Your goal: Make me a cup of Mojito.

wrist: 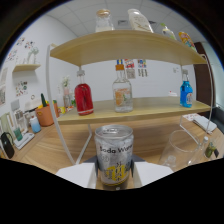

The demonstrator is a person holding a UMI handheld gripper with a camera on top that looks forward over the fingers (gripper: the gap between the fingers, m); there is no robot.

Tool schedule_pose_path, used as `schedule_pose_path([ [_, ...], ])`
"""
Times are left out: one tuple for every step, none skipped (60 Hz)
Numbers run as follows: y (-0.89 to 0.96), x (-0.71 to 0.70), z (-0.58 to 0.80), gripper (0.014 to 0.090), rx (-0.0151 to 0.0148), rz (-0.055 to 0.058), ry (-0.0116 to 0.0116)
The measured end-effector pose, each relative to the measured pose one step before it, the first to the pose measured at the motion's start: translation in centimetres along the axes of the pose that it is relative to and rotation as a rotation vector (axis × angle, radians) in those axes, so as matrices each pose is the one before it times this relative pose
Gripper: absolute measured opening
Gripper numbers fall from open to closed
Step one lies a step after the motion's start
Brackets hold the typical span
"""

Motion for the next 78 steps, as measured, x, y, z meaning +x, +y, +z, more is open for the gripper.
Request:
schedule_pose_path([
  [0.087,-0.014,0.012,0.0505,0.00034,-0.0011,0.00083],
  [0.101,-0.038,0.004,0.0506,-0.00024,0.0003,-0.00163],
  [0.064,-0.020,0.005,0.0507,0.00071,0.0006,-0.00148],
  [0.048,0.020,-0.016,0.0508,0.00233,-0.0003,0.00147],
  [0.050,0.031,-0.017,0.0507,0.00375,-0.0024,0.00358],
  [0.094,0.018,0.002,0.0507,0.00215,-0.0034,0.00228],
  [0.102,-0.073,0.037,0.0508,-0.00403,-0.0038,-0.00195],
  [0.199,-0.050,0.005,0.0511,-0.00357,-0.0024,-0.00178],
  [0.210,-0.034,0.006,0.0514,-0.00367,-0.0019,-0.00155],
  [-0.105,-0.015,-0.028,0.0513,0.00877,-0.0013,-0.00113],
  [-0.013,-0.016,-0.037,0.0513,0.00604,0.0001,-0.00026],
  [-0.033,-0.048,-0.037,0.0516,0.00687,-0.0011,-0.00044],
  [0.011,-0.018,-0.048,0.0514,0.00459,-0.0033,-0.00064],
  [-0.004,-0.054,-0.051,0.0517,0.00054,-0.0031,-0.00110],
  [0.054,0.028,-0.036,0.0520,0.00618,-0.0052,0.00069],
  [-0.025,-0.079,-0.041,0.0521,0.00070,-0.0026,-0.00094],
  [-0.010,-0.042,-0.053,0.0524,0.00515,-0.0030,-0.00031],
  [0.026,-0.034,-0.064,0.0524,0.00460,-0.0035,0.00023],
  [0.004,-0.047,-0.048,0.0527,0.00561,-0.0031,-0.00014],
  [0.037,-0.039,-0.052,0.0529,0.00419,-0.0030,0.00020],
  [0.021,-0.016,-0.049,0.0530,0.00387,-0.0031,0.00027],
  [0.055,-0.014,-0.063,0.0532,0.00210,-0.0032,0.00006],
  [0.140,-0.032,-0.008,0.0535,0.00139,-0.0032,-0.00026],
  [0.055,-0.052,-0.112,0.0537,-0.00492,-0.0036,-0.00038],
  [0.014,-0.033,-0.065,0.0537,0.00014,-0.0041,0.00028],
  [-0.022,0.010,-0.022,0.0539,0.00236,-0.0033,0.00170],
  [0.031,0.020,-0.040,0.0539,0.00000,-0.0016,0.00199],
  [0.074,-0.021,-0.025,0.0539,-0.00247,-0.0006,0.00068],
  [0.163,-0.046,-0.007,0.0541,-0.00407,0.0004,-0.00048],
  [0.083,-0.060,-0.052,0.0547,-0.00797,0.0008,-0.00240],
  [0.128,-0.034,-0.020,0.0562,-0.00660,0.0023,-0.00137],
  [0.205,-0.056,-0.002,0.0588,-0.00631,0.0037,-0.00194],
  [0.104,-0.042,-0.061,0.0616,-0.01100,0.0021,-0.00259],
  [0.130,-0.037,-0.086,0.0648,-0.00960,0.0018,-0.00078],
  [0.098,-0.001,-0.133,0.0702,-0.01022,0.0006,0.00126],
  [0.041,0.063,-0.182,0.0757,-0.00902,-0.0004,0.00485],
  [-0.001,0.032,-0.186,0.0803,-0.00407,-0.0018,0.00424],
  [-0.158,-0.002,-0.272,0.0841,-0.00605,-0.0041,0.00227],
  [-0.096,-0.073,-0.254,0.0862,-0.00240,-0.0018,0.00093],
  [-0.143,-0.018,-0.287,0.0862,-0.00447,-0.0010,0.00254],
  [-0.164,-0.112,-0.314,0.0859,-0.00496,0.0007,-0.00057],
  [-0.132,-0.304,-0.329,0.0855,-0.00633,0.0023,-0.00490],
  [-0.105,-0.227,-0.389,0.0854,-0.00827,0.0028,-0.00536],
  [-0.157,-0.177,-0.401,0.0853,-0.00801,0.0022,-0.00373],
  [-0.205,-0.143,-0.431,0.0849,-0.00585,0.0007,-0.00260],
  [-0.243,-0.147,-0.459,0.0850,-0.00388,-0.0007,-0.00245],
  [-0.320,-0.141,-0.499,0.0850,-0.00128,-0.0006,-0.00174],
  [-0.298,-0.114,-0.511,0.0851,-0.00080,0.0001,-0.00091],
  [-0.302,0.016,-0.570,0.0848,-0.00251,-0.0001,0.00026],
  [-0.285,-0.095,-0.572,0.0850,-0.00114,0.0000,0.00099],
  [-0.285,-0.134,-0.418,0.0850,-0.00074,-0.0010,-0.00148],
  [-0.229,-0.090,-0.546,0.0847,-0.00136,-0.0020,-0.00106],
  [-0.202,-0.097,-0.546,0.0846,-0.00271,-0.0025,-0.00062],
  [-0.138,-0.049,-0.525,0.0845,-0.00545,-0.0035,0.00048],
  [-0.075,0.009,-0.477,0.0847,-0.00950,-0.0042,0.00259],
  [0.001,0.075,-0.493,0.0852,-0.01268,-0.0041,0.00506],
  [0.058,0.089,-0.490,0.0853,-0.01423,-0.0024,0.00616],
  [0.089,0.141,-0.536,0.0858,-0.01137,-0.0003,0.00402],
  [0.122,0.100,-0.492,0.0858,-0.01360,0.0003,0.00461],
  [0.158,0.158,-0.499,0.0859,-0.01157,0.0009,0.00363],
  [0.226,0.185,-0.479,0.0859,-0.01502,0.0032,0.00631],
  [0.227,0.246,-0.459,0.0860,-0.01457,0.0044,0.00734],
  [0.252,0.251,-0.428,0.0860,-0.01404,0.0048,0.00695],
  [0.307,0.240,-0.427,0.0860,-0.01387,0.0036,0.00550],
  [0.330,0.211,-0.397,0.0857,-0.01380,0.0019,0.00305],
  [0.339,0.231,-0.362,0.0859,-0.01381,0.0005,0.00200],
  [0.388,0.294,-0.323,0.0860,-0.01144,-0.0016,0.00169],
  [0.304,0.285,-0.361,0.0858,-0.01100,-0.0022,0.00299],
  [0.326,0.300,-0.254,0.0860,-0.00803,-0.0034,0.00420],
  [0.287,0.385,-0.273,0.0858,-0.00751,-0.0057,0.00625],
  [0.286,0.404,-0.228,0.0859,-0.00687,-0.0061,0.00687],
  [0.252,0.424,-0.176,0.0862,-0.00623,-0.0060,0.00688],
  [0.243,0.421,-0.150,0.0861,-0.00561,-0.0055,0.00657],
  [0.241,0.429,-0.117,0.0860,-0.00577,-0.0046,0.00633],
  [0.223,0.486,-0.160,0.0861,-0.00931,-0.0030,0.00540],
  [0.239,0.415,-0.094,0.0861,-0.00694,-0.0016,0.00607],
  [0.148,0.381,-0.110,0.0863,-0.00617,-0.0007,0.00482],
  [0.136,0.381,-0.051,0.0861,-0.00445,-0.0005,0.00379],
])
